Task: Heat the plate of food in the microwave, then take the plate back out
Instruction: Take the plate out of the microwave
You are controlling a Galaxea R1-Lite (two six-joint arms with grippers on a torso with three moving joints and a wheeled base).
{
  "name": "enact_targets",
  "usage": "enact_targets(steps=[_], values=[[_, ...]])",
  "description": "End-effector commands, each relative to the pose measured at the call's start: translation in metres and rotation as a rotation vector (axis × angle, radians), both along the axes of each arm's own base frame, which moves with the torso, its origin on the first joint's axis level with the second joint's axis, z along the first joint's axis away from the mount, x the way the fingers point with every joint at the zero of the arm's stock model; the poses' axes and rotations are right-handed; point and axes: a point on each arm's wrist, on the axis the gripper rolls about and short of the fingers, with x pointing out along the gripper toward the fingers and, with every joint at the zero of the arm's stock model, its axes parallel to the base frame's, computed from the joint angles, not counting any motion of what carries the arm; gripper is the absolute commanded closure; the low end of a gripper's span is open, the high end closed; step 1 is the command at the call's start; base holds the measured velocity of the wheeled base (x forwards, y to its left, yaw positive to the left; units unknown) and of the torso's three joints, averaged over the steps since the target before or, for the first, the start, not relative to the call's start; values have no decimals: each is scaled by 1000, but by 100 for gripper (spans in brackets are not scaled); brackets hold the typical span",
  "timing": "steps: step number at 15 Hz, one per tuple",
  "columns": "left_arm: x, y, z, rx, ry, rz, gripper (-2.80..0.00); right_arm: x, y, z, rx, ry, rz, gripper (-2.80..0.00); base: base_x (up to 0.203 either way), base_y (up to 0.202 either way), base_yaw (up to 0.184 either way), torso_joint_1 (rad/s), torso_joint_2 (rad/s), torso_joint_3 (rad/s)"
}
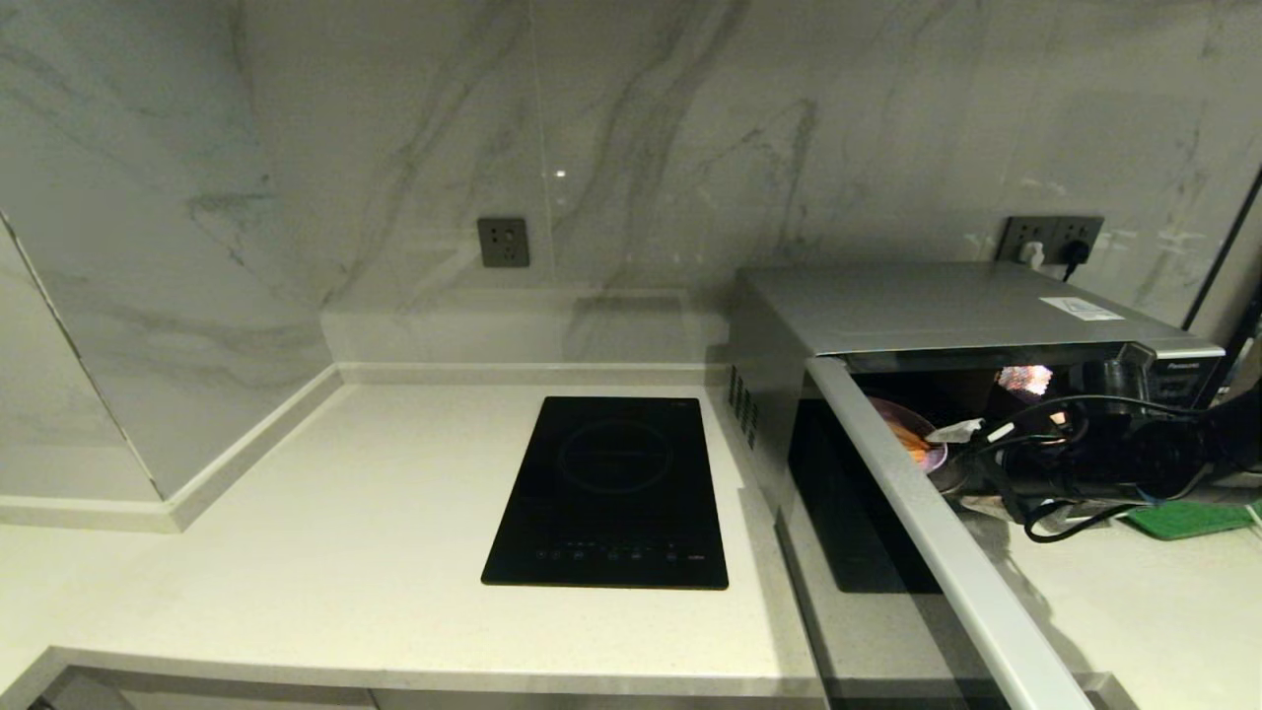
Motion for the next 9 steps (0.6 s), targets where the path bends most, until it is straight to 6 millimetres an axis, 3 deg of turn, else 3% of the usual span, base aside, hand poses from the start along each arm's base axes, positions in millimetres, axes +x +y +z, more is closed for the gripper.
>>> enact_targets(steps=[1,6,9], values=[[0,0,0,0,0,0,0,2,0,8,-38,-12,15,-280,0,0,0,0,0,0],[0,0,0,0,0,0,0,7,-3,35,-175,157,-13,-280,0,0,0,0,0,0],[0,0,0,0,0,0,0,21,5,27,-230,228,-17,-280,0,0,0,0,0,0]])
